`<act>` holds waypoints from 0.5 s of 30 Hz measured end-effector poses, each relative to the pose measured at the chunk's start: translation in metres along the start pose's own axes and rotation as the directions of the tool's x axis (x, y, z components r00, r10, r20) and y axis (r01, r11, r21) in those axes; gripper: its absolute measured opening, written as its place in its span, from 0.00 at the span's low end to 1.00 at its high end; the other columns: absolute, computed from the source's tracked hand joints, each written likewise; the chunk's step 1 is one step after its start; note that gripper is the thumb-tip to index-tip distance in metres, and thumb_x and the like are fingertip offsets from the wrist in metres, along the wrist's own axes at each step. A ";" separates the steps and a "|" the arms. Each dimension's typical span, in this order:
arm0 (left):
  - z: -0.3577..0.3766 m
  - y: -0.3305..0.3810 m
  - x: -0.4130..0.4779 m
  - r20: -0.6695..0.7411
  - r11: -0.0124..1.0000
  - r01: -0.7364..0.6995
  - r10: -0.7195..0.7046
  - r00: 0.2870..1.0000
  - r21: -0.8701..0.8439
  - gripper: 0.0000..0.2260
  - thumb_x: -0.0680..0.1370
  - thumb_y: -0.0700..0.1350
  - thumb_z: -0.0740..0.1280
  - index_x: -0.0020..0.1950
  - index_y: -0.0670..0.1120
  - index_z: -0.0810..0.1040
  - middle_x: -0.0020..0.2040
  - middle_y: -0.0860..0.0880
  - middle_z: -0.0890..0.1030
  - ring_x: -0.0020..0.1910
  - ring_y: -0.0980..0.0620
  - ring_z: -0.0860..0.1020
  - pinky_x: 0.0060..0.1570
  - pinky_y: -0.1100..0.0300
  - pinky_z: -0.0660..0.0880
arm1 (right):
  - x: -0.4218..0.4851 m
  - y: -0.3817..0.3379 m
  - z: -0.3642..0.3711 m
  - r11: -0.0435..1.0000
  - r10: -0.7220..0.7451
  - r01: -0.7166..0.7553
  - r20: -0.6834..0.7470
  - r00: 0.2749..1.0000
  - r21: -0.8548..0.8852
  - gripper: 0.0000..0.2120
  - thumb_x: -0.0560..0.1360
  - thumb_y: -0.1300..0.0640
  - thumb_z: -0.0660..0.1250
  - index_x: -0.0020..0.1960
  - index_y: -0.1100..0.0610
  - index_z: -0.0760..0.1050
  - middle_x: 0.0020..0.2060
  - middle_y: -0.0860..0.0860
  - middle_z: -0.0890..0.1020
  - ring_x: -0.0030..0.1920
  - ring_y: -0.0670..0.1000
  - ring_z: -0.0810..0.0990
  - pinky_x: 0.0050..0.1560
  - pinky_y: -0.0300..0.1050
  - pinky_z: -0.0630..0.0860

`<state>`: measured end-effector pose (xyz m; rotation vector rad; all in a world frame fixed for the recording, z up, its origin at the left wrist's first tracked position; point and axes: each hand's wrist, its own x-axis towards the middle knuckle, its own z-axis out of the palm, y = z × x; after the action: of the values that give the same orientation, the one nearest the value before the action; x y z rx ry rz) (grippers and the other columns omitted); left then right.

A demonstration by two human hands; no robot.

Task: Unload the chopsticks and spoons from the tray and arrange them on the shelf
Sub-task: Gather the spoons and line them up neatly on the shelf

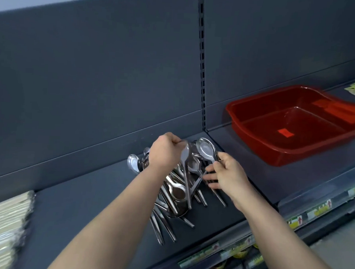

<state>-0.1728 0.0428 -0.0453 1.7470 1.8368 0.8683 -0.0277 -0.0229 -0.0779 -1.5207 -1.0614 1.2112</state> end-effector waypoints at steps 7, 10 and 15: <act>-0.012 -0.014 -0.012 0.054 0.918 0.128 -0.117 0.992 -0.375 0.03 0.77 0.41 0.67 0.44 0.44 0.75 0.36 0.45 0.83 0.24 0.54 0.76 0.38 0.49 0.82 | -0.003 -0.006 0.032 0.998 0.050 -0.053 0.149 0.988 0.014 0.21 0.83 0.59 0.53 0.75 0.51 0.60 0.57 0.55 0.79 0.32 0.47 0.82 0.26 0.37 0.73; -0.029 -0.030 -0.020 0.028 0.946 0.112 -0.109 0.994 -0.304 0.04 0.78 0.41 0.65 0.47 0.43 0.79 0.35 0.46 0.82 0.22 0.56 0.74 0.31 0.59 0.77 | -0.009 -0.008 0.046 0.993 0.002 0.021 0.202 0.979 -0.113 0.18 0.83 0.57 0.54 0.73 0.51 0.64 0.44 0.48 0.81 0.25 0.43 0.73 0.21 0.34 0.63; -0.070 -0.080 -0.043 -0.088 0.936 0.203 -0.237 0.968 -0.286 0.08 0.77 0.43 0.63 0.38 0.49 0.76 0.34 0.49 0.80 0.33 0.49 0.76 0.41 0.49 0.79 | -0.027 -0.023 0.093 0.801 -0.128 0.315 0.368 0.921 -0.510 0.19 0.81 0.58 0.55 0.71 0.51 0.66 0.43 0.46 0.81 0.36 0.47 0.78 0.36 0.40 0.75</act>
<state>-0.2744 -0.0080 -0.0578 1.3156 1.8419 1.0980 -0.1251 -0.0318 -0.0615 -1.5876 -1.8957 1.0386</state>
